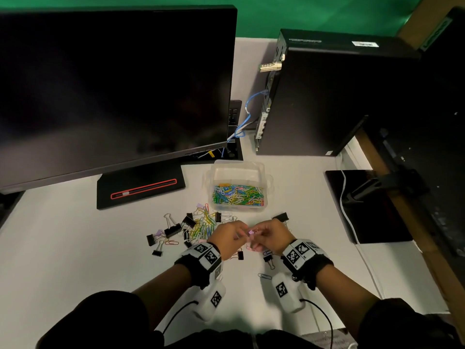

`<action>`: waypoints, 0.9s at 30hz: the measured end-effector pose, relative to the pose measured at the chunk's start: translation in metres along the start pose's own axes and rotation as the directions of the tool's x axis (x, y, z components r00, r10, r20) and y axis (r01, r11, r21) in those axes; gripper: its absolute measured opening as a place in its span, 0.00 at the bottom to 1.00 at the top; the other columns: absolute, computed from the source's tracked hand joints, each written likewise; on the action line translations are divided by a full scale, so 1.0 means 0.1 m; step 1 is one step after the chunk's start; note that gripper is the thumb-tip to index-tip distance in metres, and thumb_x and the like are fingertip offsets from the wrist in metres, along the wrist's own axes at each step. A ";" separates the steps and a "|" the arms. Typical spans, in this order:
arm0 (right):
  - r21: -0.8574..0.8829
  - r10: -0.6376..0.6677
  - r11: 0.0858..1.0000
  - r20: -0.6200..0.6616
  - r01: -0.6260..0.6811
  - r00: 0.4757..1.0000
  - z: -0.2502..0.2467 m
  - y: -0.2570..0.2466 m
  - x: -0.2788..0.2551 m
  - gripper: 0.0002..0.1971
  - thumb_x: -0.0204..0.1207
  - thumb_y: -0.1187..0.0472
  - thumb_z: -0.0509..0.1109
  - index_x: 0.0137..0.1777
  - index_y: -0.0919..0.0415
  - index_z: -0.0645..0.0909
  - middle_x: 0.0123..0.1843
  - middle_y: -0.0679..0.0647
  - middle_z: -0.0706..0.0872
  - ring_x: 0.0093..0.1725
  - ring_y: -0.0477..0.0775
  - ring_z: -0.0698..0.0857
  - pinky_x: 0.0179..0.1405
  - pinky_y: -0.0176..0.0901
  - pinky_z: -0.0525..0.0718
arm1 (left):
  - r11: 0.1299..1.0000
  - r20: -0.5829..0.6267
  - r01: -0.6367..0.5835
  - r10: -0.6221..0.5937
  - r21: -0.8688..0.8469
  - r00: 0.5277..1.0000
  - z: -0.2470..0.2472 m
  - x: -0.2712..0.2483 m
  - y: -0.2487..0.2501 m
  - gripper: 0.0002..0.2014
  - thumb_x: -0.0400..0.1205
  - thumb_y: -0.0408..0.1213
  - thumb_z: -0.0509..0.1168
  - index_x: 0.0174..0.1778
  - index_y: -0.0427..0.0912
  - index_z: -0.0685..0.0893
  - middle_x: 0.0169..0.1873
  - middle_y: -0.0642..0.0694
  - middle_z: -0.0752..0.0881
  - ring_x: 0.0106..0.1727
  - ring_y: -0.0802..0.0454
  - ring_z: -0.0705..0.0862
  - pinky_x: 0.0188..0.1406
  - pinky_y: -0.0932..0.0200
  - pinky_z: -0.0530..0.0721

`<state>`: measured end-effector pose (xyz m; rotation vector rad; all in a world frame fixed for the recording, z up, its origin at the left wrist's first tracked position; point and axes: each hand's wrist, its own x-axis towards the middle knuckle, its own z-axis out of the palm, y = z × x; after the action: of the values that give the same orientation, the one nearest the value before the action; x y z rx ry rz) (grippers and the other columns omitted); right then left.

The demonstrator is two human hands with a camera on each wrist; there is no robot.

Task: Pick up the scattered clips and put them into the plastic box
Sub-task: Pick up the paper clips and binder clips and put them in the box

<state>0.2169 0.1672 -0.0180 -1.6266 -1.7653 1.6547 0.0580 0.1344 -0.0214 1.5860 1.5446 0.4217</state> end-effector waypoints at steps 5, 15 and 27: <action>-0.056 -0.037 0.998 -0.003 0.037 0.999 -0.04 0.05 0.02 0.11 0.79 0.61 0.65 0.49 0.67 0.86 0.37 0.59 0.86 0.35 0.51 0.83 0.42 0.47 0.85 | 0.999 0.000 0.017 -0.017 0.044 1.000 0.02 0.07 0.00 0.15 0.79 0.33 0.65 0.62 0.41 0.81 0.53 0.42 0.87 0.40 0.52 0.82 0.41 0.66 0.77; -0.275 -0.090 0.961 -0.222 0.027 0.971 -0.29 -0.01 0.10 0.07 0.72 0.60 0.72 0.48 0.60 0.89 0.41 0.53 0.88 0.37 0.44 0.82 0.43 0.35 0.79 | 0.922 0.084 -0.092 0.065 0.375 0.994 0.09 0.05 -0.04 0.28 0.80 0.40 0.64 0.76 0.39 0.66 0.69 0.42 0.68 0.73 0.47 0.66 0.77 0.57 0.64; -0.585 -0.175 0.805 -0.071 0.101 0.982 -0.15 -0.13 0.11 0.13 0.72 0.68 0.65 0.55 0.58 0.83 0.52 0.58 0.81 0.51 0.57 0.81 0.53 0.44 0.79 | 0.926 0.211 -0.199 0.135 0.320 0.968 0.17 -0.13 -0.02 0.27 0.78 0.38 0.65 0.74 0.44 0.69 0.68 0.43 0.70 0.72 0.47 0.67 0.75 0.57 0.66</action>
<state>0.2177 0.1873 -0.0076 -1.7113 -2.4100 0.9642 0.0671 0.1163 -0.0282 1.9742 1.3948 0.0944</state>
